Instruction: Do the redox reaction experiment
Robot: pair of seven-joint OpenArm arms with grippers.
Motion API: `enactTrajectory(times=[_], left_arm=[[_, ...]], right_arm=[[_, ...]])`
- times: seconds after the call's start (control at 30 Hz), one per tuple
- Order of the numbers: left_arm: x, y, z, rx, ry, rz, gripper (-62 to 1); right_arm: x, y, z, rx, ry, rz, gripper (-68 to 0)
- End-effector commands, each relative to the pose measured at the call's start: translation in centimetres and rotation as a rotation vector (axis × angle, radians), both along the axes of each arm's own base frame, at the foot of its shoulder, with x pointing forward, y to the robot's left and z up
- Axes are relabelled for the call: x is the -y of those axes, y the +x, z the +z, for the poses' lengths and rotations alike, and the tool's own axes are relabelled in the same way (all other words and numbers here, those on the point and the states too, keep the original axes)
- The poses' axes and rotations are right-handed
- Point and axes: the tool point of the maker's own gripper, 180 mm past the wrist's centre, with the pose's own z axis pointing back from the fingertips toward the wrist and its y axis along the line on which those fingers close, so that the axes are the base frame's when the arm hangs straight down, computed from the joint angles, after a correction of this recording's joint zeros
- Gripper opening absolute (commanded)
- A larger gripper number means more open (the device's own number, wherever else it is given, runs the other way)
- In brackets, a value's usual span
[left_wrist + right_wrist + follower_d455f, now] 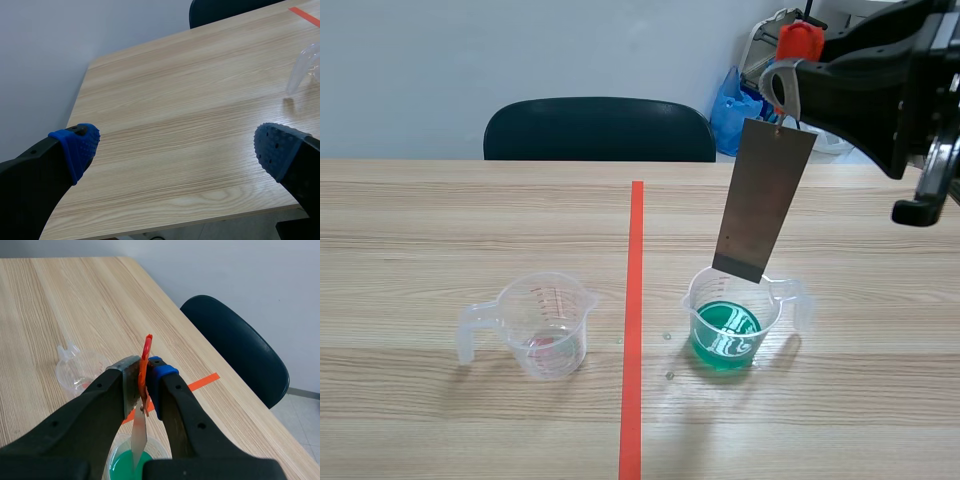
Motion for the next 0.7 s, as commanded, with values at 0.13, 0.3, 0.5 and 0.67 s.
enactTrajectory(times=[0.13,0.3,0.5,0.67], left_arm=[[0.0,0.0,0.4,0.022,-0.005,0.007,1.4],[0.0,0.0,0.4,0.023,-0.005,0.007,1.4],[0.0,0.0,0.4,0.023,-0.005,0.007,1.4],[0.0,0.0,0.4,0.022,-0.005,0.006,1.4]], right_arm=[[-0.2,0.1,1.4,0.045,0.008,0.006,-66.9],[-0.3,0.2,1.7,0.056,0.009,0.010,-66.9],[-1.4,0.3,2.1,0.068,0.007,0.044,-66.9],[-2.8,0.2,2.5,0.081,0.019,0.087,-66.9]])
